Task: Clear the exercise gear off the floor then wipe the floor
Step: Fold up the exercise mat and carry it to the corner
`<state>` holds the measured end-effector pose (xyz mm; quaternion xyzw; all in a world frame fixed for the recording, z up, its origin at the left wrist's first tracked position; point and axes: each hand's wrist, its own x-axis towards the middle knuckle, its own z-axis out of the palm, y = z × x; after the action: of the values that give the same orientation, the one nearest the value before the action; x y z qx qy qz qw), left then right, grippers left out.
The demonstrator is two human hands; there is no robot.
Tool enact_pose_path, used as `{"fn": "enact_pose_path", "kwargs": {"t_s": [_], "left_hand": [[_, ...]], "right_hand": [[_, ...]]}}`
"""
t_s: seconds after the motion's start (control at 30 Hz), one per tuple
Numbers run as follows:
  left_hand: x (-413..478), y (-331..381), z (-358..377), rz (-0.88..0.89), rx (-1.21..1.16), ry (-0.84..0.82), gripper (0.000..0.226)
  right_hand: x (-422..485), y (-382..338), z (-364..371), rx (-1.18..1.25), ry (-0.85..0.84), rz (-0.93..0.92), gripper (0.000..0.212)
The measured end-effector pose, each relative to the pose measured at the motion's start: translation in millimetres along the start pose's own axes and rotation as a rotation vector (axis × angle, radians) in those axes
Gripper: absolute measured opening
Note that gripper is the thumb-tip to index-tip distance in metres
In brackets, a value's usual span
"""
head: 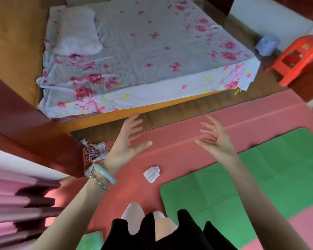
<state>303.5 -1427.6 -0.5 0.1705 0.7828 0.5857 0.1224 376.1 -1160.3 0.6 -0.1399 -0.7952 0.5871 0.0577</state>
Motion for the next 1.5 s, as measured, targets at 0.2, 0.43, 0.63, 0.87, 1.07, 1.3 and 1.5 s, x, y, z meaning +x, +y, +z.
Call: {"fn": "enact_pose_path", "kwargs": {"t_s": [0.2,0.43,0.63,0.87,1.07,1.3,1.5], "left_hand": [[87,-5,-1,0.002,-0.024,-0.102,0.086],[230,-9,-18,0.064,-0.017,-0.329,0.082],[334,5,-19,0.148,0.008,-0.526,0.082],[410,20,37,0.194,0.002,-0.706,0.082],[463,43,124,0.259,0.010,-0.860,0.088],[530,84,286,0.306,-0.001,-0.977,0.087],[556,131,410,0.358,-0.020,-1.099,0.085]], "right_hand": [[54,9,-7,0.024,0.130,0.001,0.081],[131,6,2,0.086,0.373,0.064,0.078],[182,-12,13,0.146,0.580,0.106,0.077],[206,-12,-21,0.143,0.774,0.181,0.078],[225,15,-89,0.185,0.917,0.203,0.078],[263,64,-220,0.202,1.039,0.207,0.076],[267,76,-320,0.203,1.147,0.253,0.075]]}}
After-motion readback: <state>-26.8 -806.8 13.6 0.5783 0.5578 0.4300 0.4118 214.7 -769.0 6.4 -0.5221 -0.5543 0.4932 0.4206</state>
